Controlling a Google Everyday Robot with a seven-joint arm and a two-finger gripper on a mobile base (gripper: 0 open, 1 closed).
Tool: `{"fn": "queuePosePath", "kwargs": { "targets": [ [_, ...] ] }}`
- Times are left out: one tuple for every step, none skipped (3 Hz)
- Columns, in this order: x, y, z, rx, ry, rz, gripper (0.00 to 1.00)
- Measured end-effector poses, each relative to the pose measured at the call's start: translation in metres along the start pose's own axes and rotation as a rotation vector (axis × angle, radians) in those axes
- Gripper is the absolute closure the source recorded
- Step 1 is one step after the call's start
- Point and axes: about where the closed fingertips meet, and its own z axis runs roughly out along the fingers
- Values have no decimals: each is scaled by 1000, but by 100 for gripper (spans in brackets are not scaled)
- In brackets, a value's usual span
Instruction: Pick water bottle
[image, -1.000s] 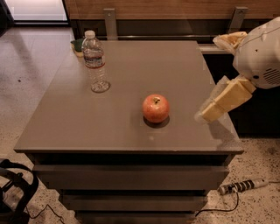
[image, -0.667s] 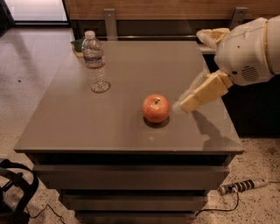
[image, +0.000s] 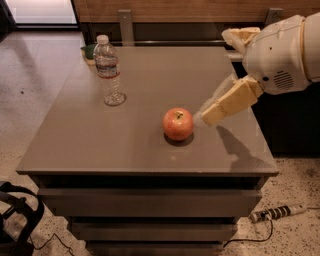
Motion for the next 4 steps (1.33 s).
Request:
{"fn": "queuePosePath", "kwargs": {
  "targets": [
    [3, -16, 30, 5, -78, 42, 0],
    [19, -41, 82, 40, -154, 149, 0],
    [34, -73, 124, 99, -224, 242, 0],
    [34, -94, 148, 130, -281, 269, 0]
  ]
}}
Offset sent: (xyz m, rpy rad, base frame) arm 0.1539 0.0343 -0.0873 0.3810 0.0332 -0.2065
